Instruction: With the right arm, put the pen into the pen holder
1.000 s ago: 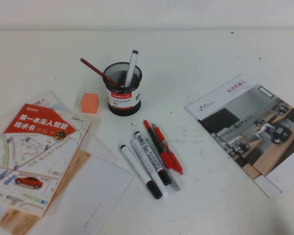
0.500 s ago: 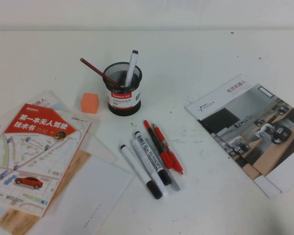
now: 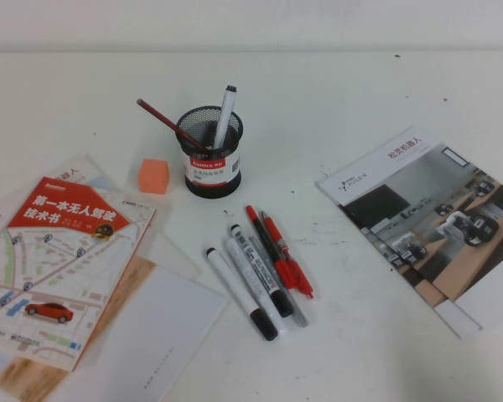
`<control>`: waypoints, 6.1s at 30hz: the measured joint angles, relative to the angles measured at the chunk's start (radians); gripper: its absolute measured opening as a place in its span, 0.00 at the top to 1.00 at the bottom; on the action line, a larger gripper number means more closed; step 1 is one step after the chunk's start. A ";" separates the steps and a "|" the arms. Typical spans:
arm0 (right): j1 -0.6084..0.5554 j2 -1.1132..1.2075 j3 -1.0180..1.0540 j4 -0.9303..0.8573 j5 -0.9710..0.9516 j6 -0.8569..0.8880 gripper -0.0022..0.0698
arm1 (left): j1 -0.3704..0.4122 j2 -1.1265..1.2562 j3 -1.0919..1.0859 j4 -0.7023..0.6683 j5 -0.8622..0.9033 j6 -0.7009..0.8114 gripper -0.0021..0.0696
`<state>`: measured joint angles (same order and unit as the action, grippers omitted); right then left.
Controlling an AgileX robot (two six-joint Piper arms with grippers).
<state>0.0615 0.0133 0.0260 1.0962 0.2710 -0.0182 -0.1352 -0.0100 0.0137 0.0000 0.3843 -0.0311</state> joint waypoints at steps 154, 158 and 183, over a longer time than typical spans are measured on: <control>0.515 2.168 -1.644 -1.515 -0.756 0.583 0.86 | 0.000 0.000 0.000 0.000 0.000 0.000 0.97; 0.510 2.203 -1.673 -1.521 -0.732 0.584 0.83 | 0.000 0.000 0.000 0.000 0.000 0.000 0.97; 0.489 1.774 -1.200 -1.559 -0.999 0.443 0.99 | 0.000 0.000 0.000 0.000 0.000 0.000 0.97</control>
<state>0.5503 1.7870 -1.1739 -0.4629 -0.7283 0.4249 -0.1352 -0.0100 0.0137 0.0000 0.3843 -0.0311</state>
